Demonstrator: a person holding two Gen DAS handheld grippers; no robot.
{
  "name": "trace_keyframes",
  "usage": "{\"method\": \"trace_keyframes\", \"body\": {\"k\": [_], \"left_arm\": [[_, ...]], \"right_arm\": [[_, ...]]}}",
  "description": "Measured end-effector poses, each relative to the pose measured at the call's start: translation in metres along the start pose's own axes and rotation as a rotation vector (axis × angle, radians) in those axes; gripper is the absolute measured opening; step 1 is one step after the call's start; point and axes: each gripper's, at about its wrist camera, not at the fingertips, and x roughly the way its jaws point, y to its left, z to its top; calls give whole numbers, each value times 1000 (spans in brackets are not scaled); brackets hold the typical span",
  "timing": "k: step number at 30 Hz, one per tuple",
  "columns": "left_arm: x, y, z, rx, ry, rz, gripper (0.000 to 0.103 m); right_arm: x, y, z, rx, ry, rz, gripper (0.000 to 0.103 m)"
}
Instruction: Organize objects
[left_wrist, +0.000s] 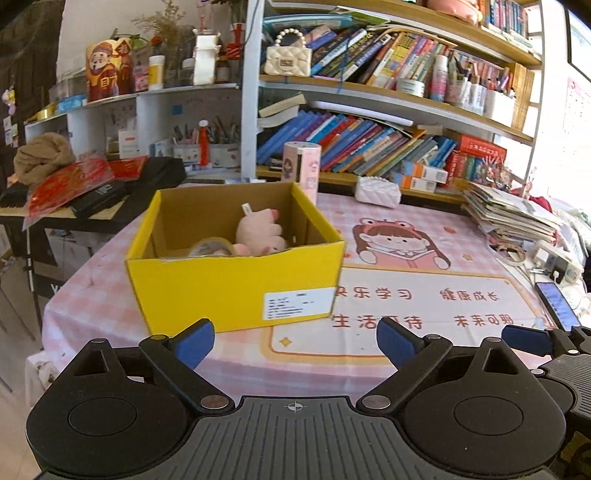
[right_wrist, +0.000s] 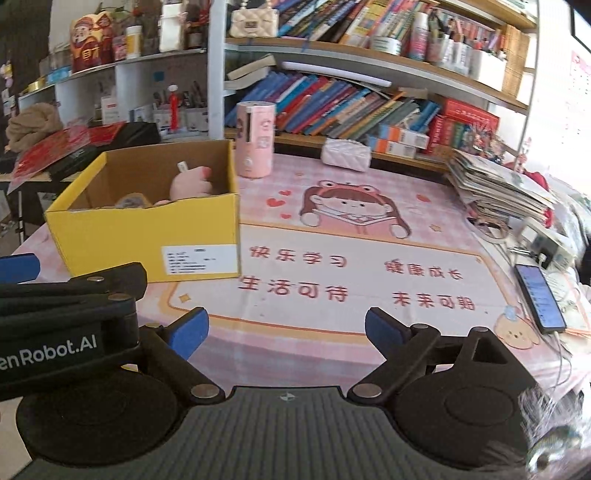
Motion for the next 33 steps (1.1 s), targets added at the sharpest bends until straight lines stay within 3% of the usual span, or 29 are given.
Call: {"method": "trace_keyframes", "body": {"k": [15,33], "left_arm": [[6,-51,7,56,-6,-21,102],[8,-62,6,61,17,0,103]], "right_arm": [[0,-55,-2,79,9,-47,100],[-1,-66,-5,85,18,-16,101]]}}
